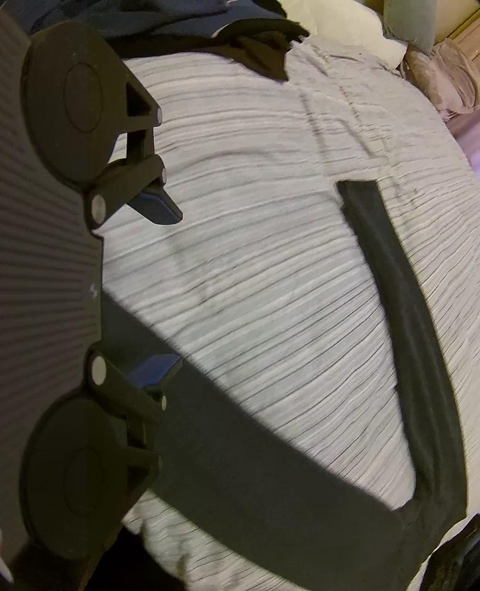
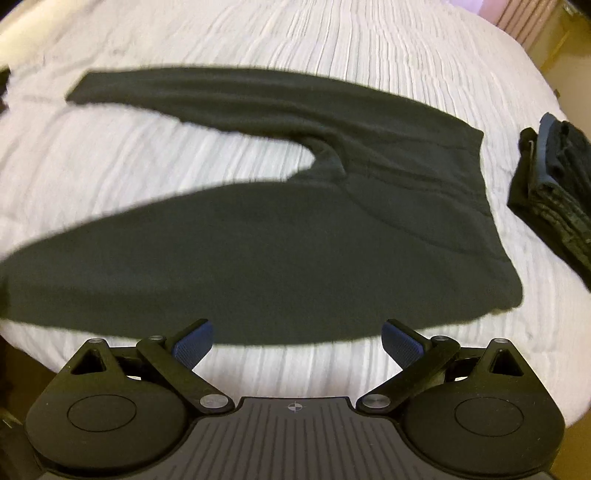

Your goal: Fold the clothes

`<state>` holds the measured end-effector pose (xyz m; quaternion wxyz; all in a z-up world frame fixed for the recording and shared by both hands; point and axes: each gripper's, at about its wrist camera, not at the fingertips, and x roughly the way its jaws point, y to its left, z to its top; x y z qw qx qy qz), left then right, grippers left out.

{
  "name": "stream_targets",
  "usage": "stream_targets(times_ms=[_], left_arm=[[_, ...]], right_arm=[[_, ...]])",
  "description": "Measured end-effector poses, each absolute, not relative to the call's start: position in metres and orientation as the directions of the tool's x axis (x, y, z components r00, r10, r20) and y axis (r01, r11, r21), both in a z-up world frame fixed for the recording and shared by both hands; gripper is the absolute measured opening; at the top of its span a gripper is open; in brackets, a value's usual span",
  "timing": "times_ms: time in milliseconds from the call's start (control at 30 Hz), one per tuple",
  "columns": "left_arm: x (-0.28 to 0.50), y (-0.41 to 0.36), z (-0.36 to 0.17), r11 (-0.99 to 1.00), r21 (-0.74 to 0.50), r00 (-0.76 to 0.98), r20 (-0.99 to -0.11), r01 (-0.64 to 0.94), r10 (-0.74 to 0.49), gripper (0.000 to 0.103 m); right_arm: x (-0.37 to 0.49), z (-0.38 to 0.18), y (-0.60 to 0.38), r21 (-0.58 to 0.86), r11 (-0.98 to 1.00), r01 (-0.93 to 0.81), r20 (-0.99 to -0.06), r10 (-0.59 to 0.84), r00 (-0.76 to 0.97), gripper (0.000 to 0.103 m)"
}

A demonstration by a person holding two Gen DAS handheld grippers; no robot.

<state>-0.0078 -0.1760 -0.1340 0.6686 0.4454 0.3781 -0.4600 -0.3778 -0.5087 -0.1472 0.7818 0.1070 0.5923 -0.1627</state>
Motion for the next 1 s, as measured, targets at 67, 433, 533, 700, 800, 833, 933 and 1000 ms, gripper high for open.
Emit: stream_targets(times_ms=[67,433,533,700,800,833,933,1000], left_arm=[[0.006,-0.196,-0.128,0.179,0.259,0.302,-0.907,0.949,-0.293,0.074],[0.040,-0.342,-0.105,0.117,0.379,0.396,-0.854,0.918,-0.337,0.067],[0.048,-0.373,-0.112,0.062,0.416,0.411,-0.847,0.907,-0.336,0.064],[0.065,-0.424,-0.129,-0.040,0.466,0.427,-0.839,0.884,-0.336,0.063],[0.087,-0.446,-0.153,-0.128,0.478,0.420,-0.848,0.869,-0.323,0.063],[0.096,-0.453,-0.162,-0.158,0.482,0.417,-0.850,0.862,-0.321,0.063],[0.125,-0.472,-0.192,-0.248,0.484,0.403,-0.860,0.839,-0.313,0.055],[0.143,-0.484,-0.211,-0.314,0.471,0.380,-0.871,0.824,-0.310,0.052]], right_arm=[[-0.371,-0.139,-0.525,-0.010,0.930,0.366,-0.957,-0.115,0.268,0.100],[-0.284,-0.120,-0.680,-0.113,0.986,0.125,-0.929,-0.150,0.337,0.100],[-0.255,-0.128,-0.721,-0.075,0.996,0.049,-0.930,-0.088,0.357,0.100],[-0.212,-0.150,-0.761,-0.090,0.993,-0.070,-0.932,-0.059,0.356,0.100],[-0.191,-0.162,-0.771,-0.093,0.991,-0.095,-0.934,-0.054,0.354,0.078],[-0.186,-0.166,-0.774,-0.095,0.991,-0.099,-0.934,-0.054,0.352,0.072],[-0.175,-0.178,-0.780,-0.115,0.989,-0.089,-0.933,-0.076,0.353,0.072],[-0.171,-0.188,-0.782,-0.129,0.989,-0.076,-0.933,-0.094,0.348,0.072]])
